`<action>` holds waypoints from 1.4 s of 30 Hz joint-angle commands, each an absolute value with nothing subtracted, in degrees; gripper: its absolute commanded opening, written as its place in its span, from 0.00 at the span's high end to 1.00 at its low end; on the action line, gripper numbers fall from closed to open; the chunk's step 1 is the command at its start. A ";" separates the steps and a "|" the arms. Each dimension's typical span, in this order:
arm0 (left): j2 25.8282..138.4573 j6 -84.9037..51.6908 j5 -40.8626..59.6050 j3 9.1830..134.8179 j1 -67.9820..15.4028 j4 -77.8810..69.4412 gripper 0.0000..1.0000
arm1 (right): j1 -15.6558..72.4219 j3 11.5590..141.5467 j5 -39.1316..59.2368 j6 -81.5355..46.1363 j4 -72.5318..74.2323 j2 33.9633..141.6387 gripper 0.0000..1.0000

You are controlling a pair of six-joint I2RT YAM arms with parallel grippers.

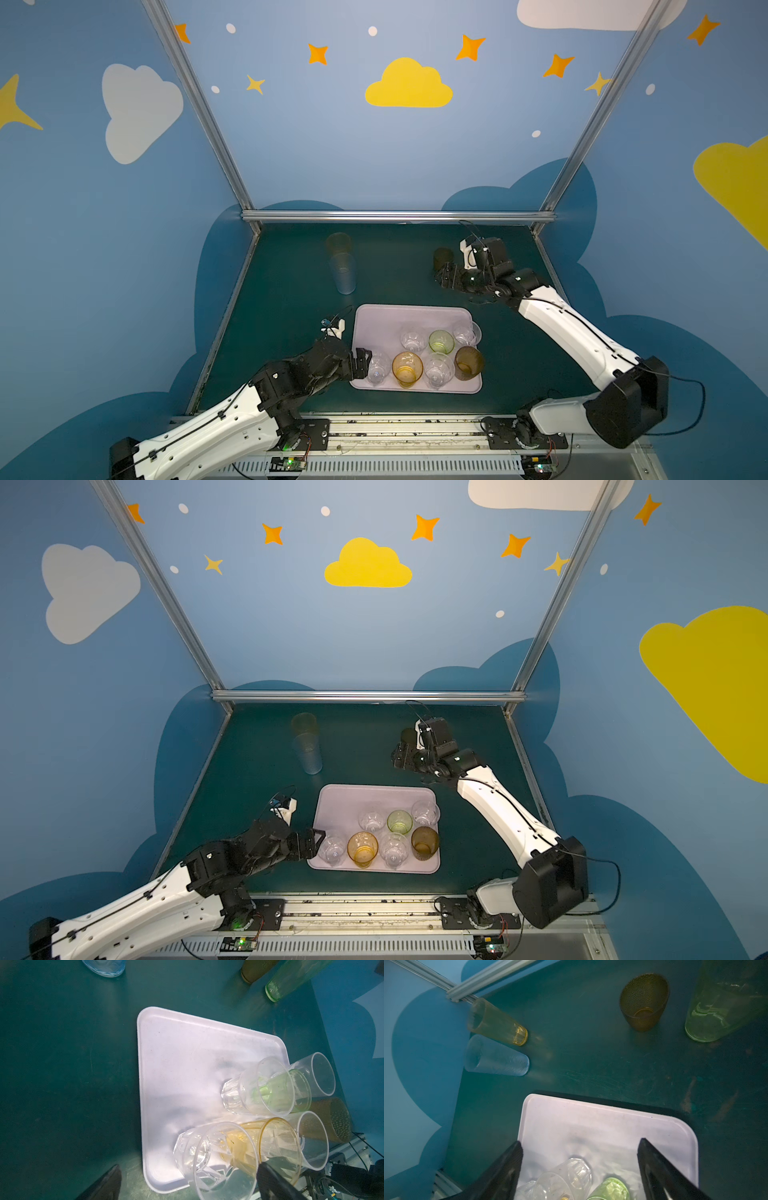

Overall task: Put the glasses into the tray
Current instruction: 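Move the right gripper over the dark amber glass beyond the tray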

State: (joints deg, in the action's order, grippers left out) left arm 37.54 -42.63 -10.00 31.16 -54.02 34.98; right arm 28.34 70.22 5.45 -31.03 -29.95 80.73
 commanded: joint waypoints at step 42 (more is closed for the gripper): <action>38.63 -41.23 -11.60 31.21 -53.44 35.42 0.00 | 25.49 106.61 -3.06 -15.29 -42.88 120.52 0.68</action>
State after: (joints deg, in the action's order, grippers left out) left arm 39.16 -42.00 -11.03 31.16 -53.63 34.94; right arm 25.69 104.40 -2.55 -16.05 -40.16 119.20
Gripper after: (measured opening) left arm 0.996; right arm 0.321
